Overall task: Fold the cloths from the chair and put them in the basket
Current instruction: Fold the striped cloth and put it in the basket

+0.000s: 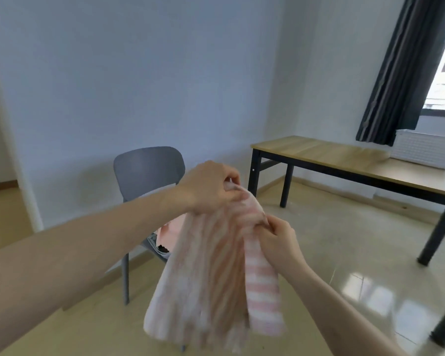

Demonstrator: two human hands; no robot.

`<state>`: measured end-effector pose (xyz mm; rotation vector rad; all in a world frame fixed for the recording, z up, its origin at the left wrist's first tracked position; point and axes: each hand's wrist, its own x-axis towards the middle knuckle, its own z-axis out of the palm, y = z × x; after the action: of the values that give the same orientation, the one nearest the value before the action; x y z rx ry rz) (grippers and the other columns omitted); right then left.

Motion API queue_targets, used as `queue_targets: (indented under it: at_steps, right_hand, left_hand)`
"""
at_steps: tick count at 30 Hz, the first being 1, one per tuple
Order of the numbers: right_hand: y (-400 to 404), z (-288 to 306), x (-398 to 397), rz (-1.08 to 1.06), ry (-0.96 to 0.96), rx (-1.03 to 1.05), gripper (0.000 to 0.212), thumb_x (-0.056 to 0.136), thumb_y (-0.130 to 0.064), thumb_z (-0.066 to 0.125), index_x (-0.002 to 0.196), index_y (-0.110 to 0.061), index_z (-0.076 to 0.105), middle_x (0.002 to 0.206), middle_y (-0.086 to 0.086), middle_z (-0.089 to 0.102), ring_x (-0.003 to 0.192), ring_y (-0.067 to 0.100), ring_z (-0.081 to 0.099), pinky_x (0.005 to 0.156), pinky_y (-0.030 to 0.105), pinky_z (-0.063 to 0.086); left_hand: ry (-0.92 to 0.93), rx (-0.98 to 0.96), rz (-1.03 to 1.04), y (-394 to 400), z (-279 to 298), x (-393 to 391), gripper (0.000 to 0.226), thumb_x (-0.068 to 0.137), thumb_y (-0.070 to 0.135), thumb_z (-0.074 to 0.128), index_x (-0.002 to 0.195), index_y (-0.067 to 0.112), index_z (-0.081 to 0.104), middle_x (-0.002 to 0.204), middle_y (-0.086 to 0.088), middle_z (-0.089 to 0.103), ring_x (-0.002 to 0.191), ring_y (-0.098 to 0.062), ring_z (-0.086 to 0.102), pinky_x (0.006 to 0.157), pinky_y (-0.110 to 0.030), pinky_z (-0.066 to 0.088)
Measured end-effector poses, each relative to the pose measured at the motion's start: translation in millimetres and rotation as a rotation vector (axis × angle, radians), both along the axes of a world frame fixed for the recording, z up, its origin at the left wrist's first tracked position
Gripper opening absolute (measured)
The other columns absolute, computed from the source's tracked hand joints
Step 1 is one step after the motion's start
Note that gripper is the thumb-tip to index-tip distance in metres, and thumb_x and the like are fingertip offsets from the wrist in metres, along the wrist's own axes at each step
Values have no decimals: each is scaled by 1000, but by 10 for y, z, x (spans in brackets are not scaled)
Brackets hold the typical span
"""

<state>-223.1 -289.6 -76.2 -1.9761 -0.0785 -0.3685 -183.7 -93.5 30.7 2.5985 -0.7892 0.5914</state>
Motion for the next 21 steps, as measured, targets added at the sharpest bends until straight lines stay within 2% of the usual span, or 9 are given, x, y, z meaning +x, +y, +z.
queue_targets:
  at_steps: [3,6,8,9,11,13,15,17,21]
  right_hand:
    - [-250,-223,-113,-41,6,-11,26,92,-8,54,77,-19,72,69,-3,69,58,0,54,53,16,41]
    - [-464,-477,-197,-65,7,-76,35,89,-2,56,84,-30,75,77,-18,73,75,-7,64,63,7,45]
    - [-579,-633,-237,-78,20,-102,33,90,-3,58,90,-30,77,82,-18,75,83,-7,65,67,5,46]
    - [-627,-703,-254,-82,28,-105,30,90,-5,60,90,-30,77,83,-18,75,84,-7,66,67,6,47]
    - [-701,-840,-282,-90,39,-108,25,90,-10,62,89,-30,77,82,-18,75,83,-4,67,67,9,48]
    - [-754,-1017,-297,-115,63,-104,20,89,-14,62,84,-27,76,77,-15,74,77,-1,66,65,14,47]
    - [-797,-1235,-300,-144,89,-84,16,90,-21,64,78,-18,73,69,-3,70,64,7,59,57,22,43]
    - [-827,-1401,-291,-153,118,-73,27,93,-29,63,74,-11,67,68,10,64,60,11,49,53,26,37]
    - [-938,-1484,-183,-216,125,-59,34,96,-22,57,63,-16,55,53,-6,50,55,10,42,49,20,31]
  left_hand:
    - [222,52,-11,119,-317,-8,39,80,69,70,90,32,72,84,11,68,81,-11,64,73,-32,51]
    - [387,247,23,238,-781,98,39,80,71,67,90,34,72,84,17,70,83,-5,65,77,-32,56]
    - [484,283,49,268,-1072,95,36,82,63,68,77,27,66,65,21,59,65,-1,55,63,-25,49]
    - [553,249,50,262,-1210,75,39,84,55,70,67,22,58,56,16,49,56,-4,45,55,-26,40]
    - [640,164,38,257,-1453,31,45,83,54,70,60,22,47,52,13,37,53,-8,36,54,-30,31]
    - [668,98,43,234,-1638,-13,47,80,59,69,60,24,46,56,13,37,56,-9,36,56,-31,29]
    - [678,41,39,192,-1797,-43,44,81,56,72,65,24,47,63,11,41,59,-10,38,56,-31,28]
    - [693,-29,39,159,-1960,-28,40,82,49,74,69,22,48,66,9,42,61,-9,40,57,-30,29]
    - [733,-105,67,200,-2428,12,31,88,31,71,73,21,45,71,6,47,65,-11,39,60,-30,32]
